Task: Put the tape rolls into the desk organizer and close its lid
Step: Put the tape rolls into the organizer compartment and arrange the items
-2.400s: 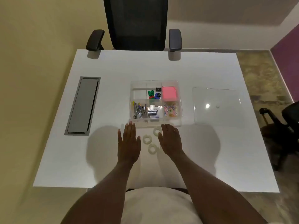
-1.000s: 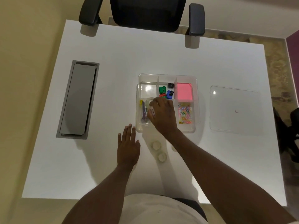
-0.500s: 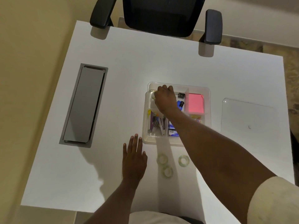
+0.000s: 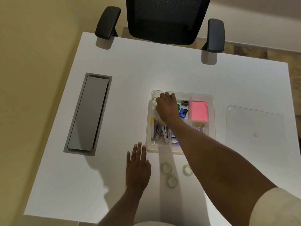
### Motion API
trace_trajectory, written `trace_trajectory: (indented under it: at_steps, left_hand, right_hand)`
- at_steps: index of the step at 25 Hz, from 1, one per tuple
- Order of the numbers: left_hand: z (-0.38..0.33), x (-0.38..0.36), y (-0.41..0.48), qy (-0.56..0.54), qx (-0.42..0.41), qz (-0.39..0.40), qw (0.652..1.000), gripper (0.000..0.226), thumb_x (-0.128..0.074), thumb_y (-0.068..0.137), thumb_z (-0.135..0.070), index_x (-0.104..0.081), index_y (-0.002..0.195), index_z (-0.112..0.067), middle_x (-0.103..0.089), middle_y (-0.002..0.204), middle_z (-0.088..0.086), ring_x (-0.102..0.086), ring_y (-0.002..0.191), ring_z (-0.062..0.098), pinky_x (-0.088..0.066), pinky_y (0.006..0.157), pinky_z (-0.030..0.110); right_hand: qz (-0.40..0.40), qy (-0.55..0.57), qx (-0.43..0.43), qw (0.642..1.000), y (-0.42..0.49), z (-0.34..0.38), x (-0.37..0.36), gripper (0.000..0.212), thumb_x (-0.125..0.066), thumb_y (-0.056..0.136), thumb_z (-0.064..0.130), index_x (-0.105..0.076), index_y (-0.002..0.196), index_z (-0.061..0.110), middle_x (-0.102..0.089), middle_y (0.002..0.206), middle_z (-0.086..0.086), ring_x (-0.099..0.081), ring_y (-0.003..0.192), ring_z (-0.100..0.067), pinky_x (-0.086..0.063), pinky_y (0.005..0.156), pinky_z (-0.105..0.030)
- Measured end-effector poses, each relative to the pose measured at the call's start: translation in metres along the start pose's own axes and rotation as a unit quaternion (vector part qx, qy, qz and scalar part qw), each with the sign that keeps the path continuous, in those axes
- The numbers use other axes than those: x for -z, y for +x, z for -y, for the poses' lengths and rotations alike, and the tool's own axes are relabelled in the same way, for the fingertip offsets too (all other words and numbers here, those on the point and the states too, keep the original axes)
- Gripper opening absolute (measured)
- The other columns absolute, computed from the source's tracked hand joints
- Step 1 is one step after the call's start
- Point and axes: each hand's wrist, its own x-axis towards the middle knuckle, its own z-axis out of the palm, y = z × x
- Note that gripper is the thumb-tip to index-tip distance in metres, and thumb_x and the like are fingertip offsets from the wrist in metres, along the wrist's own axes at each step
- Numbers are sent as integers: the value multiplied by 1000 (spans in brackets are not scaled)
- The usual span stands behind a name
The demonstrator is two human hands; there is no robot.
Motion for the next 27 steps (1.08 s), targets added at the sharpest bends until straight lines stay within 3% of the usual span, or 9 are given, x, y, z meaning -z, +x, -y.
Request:
trace_trajectory:
  at_steps: [4,9,13,16,20,27]
  left_hand:
    - [-3,10,-2,5,-4,10,1000,65,-39,107,-39,-19,166,-20,-9,176,4,-4,163,24,-12,133,52]
    - [-3,26,-4,5,-15,36,999,66,-32,110,-37,-6,167,-18,3,176,5,5,163,24,-6,134,51]
    - [-6,37,-10,6,-22,54,998,68,-31,110,-37,1,167,-17,10,176,5,9,163,24,-4,134,50]
    - [-8,44,-10,12,-24,67,997,71,-33,110,-39,3,167,-17,11,176,5,10,163,23,-4,134,49]
    - [-9,49,-10,17,-26,84,996,73,-34,110,-41,4,167,-17,13,175,5,11,163,23,-5,134,50]
    - [-6,44,-9,4,-32,88,996,88,-43,104,-56,6,167,-18,15,175,4,12,163,24,-5,133,53]
  right_hand:
    - [-45,34,-6,998,-30,0,13,13,-59,83,1,-69,85,10,-65,87,-7,-57,88,-28,-42,84,-40]
    - [-104,64,-17,992,-90,-3,15,2,-67,87,14,-69,88,13,-66,86,-4,-58,86,-25,-45,84,-40]
    - [-126,95,-4,987,-144,-4,9,9,-60,96,22,-66,98,15,-68,92,-4,-61,90,-23,-47,86,-39]
    - [-136,101,15,985,-188,-3,-5,9,-60,95,17,-66,102,14,-70,91,-5,-63,87,-22,-49,81,-37]
    - [-63,113,7,992,-238,-2,-27,10,-57,94,19,-66,97,15,-71,91,-5,-64,89,-24,-50,83,-38]
    - [60,164,-72,982,-276,11,-57,39,-65,90,41,-61,121,17,-66,115,-3,-61,106,-25,-48,94,-40]
